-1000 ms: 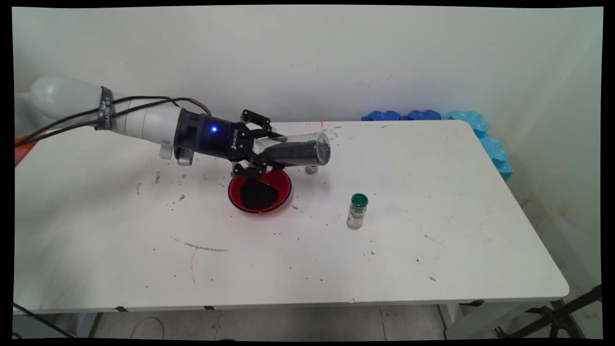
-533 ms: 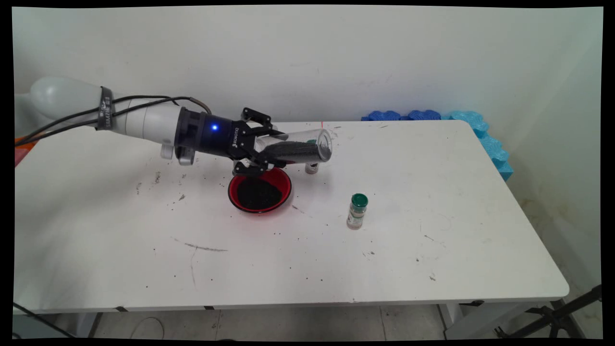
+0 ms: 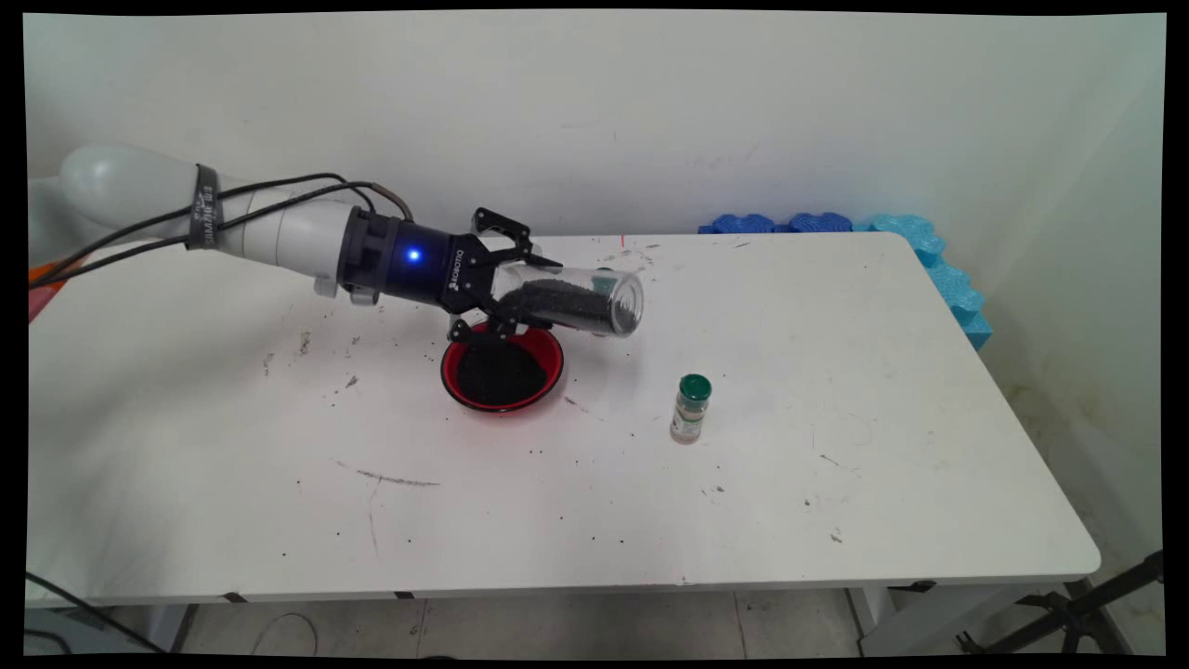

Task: Pour the black seasoning powder in the red bowl

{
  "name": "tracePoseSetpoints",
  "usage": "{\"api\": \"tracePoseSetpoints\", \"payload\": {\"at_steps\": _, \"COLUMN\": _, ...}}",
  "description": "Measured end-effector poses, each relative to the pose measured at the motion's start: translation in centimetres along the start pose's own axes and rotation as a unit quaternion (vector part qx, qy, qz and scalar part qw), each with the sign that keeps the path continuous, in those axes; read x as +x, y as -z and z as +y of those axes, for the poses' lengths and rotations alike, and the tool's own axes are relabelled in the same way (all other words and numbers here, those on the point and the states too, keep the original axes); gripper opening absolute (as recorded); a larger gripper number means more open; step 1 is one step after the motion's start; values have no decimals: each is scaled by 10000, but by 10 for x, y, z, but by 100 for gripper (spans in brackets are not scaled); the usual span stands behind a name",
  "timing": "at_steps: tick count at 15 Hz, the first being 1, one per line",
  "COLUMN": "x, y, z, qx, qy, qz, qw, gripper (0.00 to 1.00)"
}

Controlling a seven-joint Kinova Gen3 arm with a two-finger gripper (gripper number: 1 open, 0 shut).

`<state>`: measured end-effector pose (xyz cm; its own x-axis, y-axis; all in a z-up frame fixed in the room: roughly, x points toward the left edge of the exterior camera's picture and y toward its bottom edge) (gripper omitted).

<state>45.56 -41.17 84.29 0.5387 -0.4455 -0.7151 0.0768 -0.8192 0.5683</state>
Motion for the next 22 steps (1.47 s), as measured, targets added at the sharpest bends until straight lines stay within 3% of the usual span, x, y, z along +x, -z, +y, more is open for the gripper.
{"api": "tracePoseSetpoints", "payload": {"at_steps": 3, "x": -2, "y": 0, "z": 2, "qx": 100, "qy": -652, "qz": -31, "qw": 9978, "gripper": 0}}
{"api": "tracePoseSetpoints", "payload": {"at_steps": 5, "x": -3, "y": -1, "z": 3, "qx": 179, "qy": -1124, "qz": -59, "qw": 9935, "gripper": 0}}
{"api": "tracePoseSetpoints", "payload": {"at_steps": 7, "x": -4, "y": -1, "z": 5, "qx": 266, "qy": -1644, "qz": -102, "qw": 9860, "gripper": 0}}
{"api": "tracePoseSetpoints", "payload": {"at_steps": 10, "x": -8, "y": 0, "z": 7, "qx": 385, "qy": -2452, "qz": -176, "qw": 9686, "gripper": 0}}
{"api": "tracePoseSetpoints", "payload": {"at_steps": 13, "x": -13, "y": 0, "z": 10, "qx": 472, "qy": -3252, "qz": -236, "qw": 9442, "gripper": 0}}
{"api": "tracePoseSetpoints", "payload": {"at_steps": 15, "x": -16, "y": 0, "z": 13, "qx": 521, "qy": -3812, "qz": -266, "qw": 9227, "gripper": 0}}
{"api": "tracePoseSetpoints", "payload": {"at_steps": 16, "x": -17, "y": 1, "z": 14, "qx": 533, "qy": -3988, "qz": -269, "qw": 9151, "gripper": 0}}
{"api": "tracePoseSetpoints", "payload": {"at_steps": 18, "x": -21, "y": 1, "z": 19, "qx": 528, "qy": -4442, "qz": -267, "qw": 8940, "gripper": 0}}
{"api": "tracePoseSetpoints", "payload": {"at_steps": 20, "x": -24, "y": 1, "z": 21, "qx": 535, "qy": -4711, "qz": -271, "qw": 8800, "gripper": 0}}
{"api": "tracePoseSetpoints", "payload": {"at_steps": 22, "x": -26, "y": 2, "z": 25, "qx": 575, "qy": -5074, "qz": -266, "qw": 8594, "gripper": 0}}
